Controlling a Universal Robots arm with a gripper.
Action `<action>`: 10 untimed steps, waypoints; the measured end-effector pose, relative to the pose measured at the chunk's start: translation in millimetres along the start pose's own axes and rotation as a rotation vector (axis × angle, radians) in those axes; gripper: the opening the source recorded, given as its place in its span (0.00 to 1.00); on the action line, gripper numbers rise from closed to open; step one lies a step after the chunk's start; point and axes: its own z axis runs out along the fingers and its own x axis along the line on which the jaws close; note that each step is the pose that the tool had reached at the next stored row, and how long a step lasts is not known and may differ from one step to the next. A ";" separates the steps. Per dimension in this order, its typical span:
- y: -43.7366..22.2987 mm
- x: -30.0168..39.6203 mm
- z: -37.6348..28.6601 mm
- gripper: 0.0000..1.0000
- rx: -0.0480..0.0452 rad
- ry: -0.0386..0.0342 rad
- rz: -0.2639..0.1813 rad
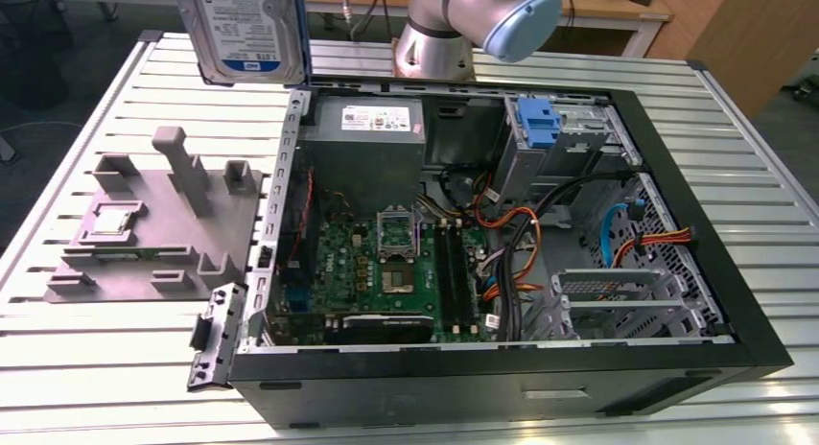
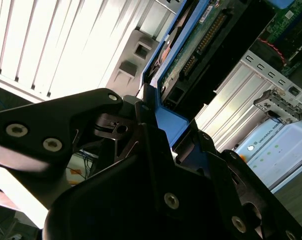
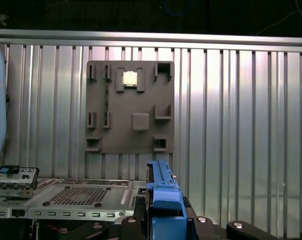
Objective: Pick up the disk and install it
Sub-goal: 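Pick up the disk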
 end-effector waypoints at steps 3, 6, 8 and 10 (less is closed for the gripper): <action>-2.8 0.0 0.0 0.36 0.0000 0.0000 0.000; -5.1 0.0 -0.1 0.36 -0.0001 0.0001 0.000; -6.7 0.0 -0.1 0.36 0.0000 0.0000 0.000; -8.2 0.0 -0.2 0.36 0.0000 0.0001 0.000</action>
